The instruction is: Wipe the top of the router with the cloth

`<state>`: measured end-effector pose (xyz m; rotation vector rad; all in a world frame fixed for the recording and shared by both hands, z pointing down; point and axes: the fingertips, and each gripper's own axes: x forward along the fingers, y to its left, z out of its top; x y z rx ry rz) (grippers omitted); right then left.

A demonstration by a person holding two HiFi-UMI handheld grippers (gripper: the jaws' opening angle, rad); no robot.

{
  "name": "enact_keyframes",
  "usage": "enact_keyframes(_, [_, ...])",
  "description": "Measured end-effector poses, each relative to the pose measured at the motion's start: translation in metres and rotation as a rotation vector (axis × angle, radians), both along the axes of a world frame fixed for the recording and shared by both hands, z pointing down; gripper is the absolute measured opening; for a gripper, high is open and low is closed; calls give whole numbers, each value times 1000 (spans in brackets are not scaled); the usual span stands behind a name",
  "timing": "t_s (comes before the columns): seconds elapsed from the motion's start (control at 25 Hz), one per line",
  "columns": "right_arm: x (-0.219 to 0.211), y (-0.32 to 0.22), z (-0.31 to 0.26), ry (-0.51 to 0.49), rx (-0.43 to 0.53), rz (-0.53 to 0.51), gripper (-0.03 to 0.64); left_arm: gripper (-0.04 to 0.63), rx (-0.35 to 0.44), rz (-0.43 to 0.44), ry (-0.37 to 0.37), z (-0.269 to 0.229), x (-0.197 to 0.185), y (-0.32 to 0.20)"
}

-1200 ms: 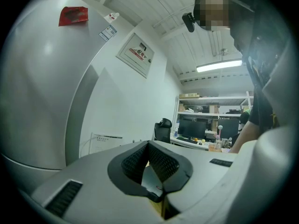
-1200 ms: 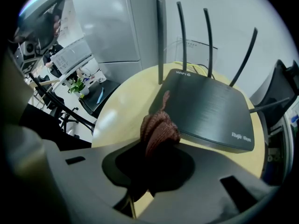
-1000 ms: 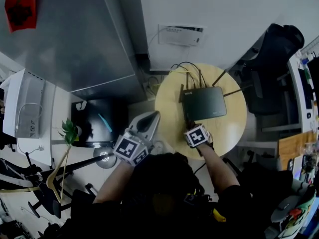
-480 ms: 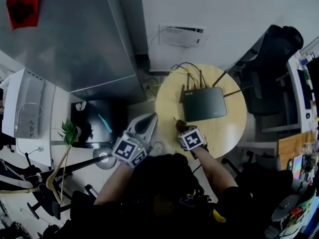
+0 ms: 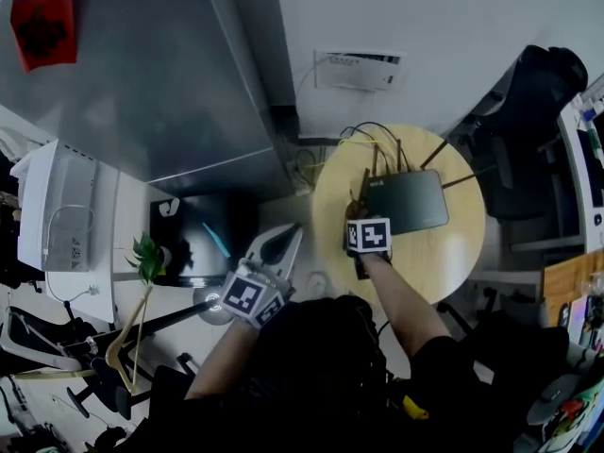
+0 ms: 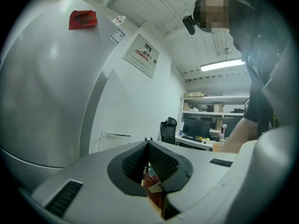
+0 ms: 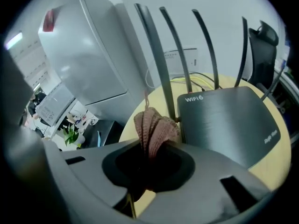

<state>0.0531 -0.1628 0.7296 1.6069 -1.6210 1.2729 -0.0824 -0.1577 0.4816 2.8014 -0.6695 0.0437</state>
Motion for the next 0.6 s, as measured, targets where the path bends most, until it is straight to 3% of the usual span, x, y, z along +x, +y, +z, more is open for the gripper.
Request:
enact_keyframes(0.12, [9,-6,5,16,-17,58,66,-8,-11,-18,1,0,-7,-6])
enact_keyframes(0.28, [18,-2,9,-82,-46,279,66,-9,0,-17,-1,5,-11,-12])
enact_keyframes(0.36, [23,3,10,-79,-47,355,66,-9,1,-18,9,5,-10,-15])
enact_keyframes(0.6, [30,16,10,-61,-27,483,64,-9,-11,7,4,10,-5,-12])
